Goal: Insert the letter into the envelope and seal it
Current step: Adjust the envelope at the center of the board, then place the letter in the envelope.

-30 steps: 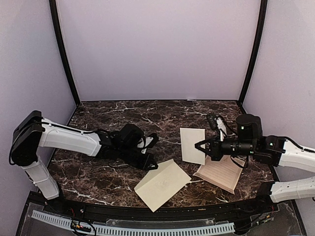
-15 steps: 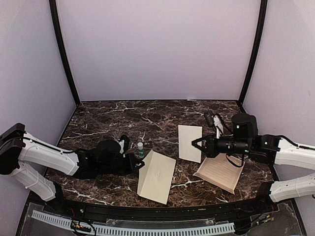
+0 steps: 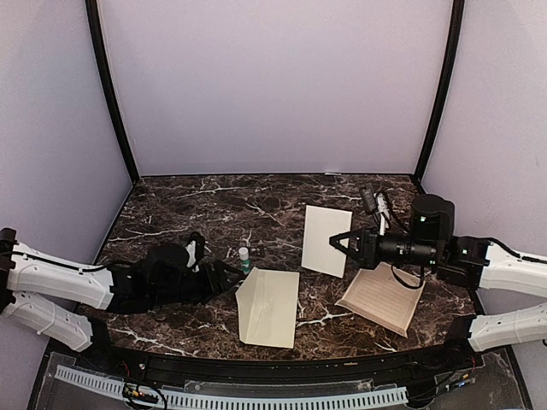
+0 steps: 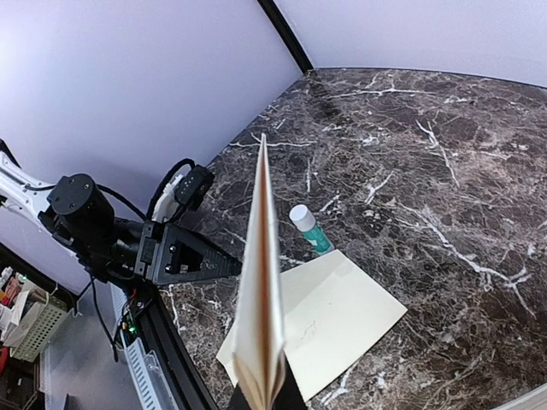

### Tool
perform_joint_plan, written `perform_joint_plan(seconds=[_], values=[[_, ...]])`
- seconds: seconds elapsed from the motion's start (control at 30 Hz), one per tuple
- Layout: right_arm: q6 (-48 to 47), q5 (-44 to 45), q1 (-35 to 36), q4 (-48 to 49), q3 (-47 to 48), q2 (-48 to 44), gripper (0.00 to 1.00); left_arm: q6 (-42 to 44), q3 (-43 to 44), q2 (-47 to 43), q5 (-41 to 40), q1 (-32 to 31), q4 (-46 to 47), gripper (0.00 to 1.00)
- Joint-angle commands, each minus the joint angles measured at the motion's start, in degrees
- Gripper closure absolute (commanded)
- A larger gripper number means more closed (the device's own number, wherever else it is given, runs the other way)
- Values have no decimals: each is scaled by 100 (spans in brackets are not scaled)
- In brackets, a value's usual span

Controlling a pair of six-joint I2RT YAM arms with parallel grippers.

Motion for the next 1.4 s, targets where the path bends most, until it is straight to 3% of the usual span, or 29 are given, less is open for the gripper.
perform_joint_plan(seconds=[0.0,0.07,0.2,0.3,0.5,0.6,0.73,0.9,1.23,1.37], values=[[173,-504,19,778,-221,-195,100,1037,224,-1003,-264,1,-866,29],[228,-788,19,1069,-291,-220,100,1745,516,-1218,17,20,-918,27],[355,-1652,19,1905,-400,-232,100,2613,1251,-1099,1716,130,-596,24],[408,-2237,51,2182,-287,-39,100,2789,1953,-697,2950,144,-487,24],[481,-2531,274,2426,-144,214,100,2877,2341,-189,3893,144,175,22],[502,-2470,320,2506,-112,292,100,2913,2444,-12,4470,145,337,27],[544,-2406,326,2596,-74,329,100,2991,2423,39,4590,145,377,37],[535,-2404,322,2540,1,474,100,2953,2359,97,4656,146,613,65],[534,-2217,330,2355,25,586,100,2836,2371,82,4093,146,528,100],[557,-1844,327,2046,-25,467,75,2918,2501,-36,3363,222,-665,100]])
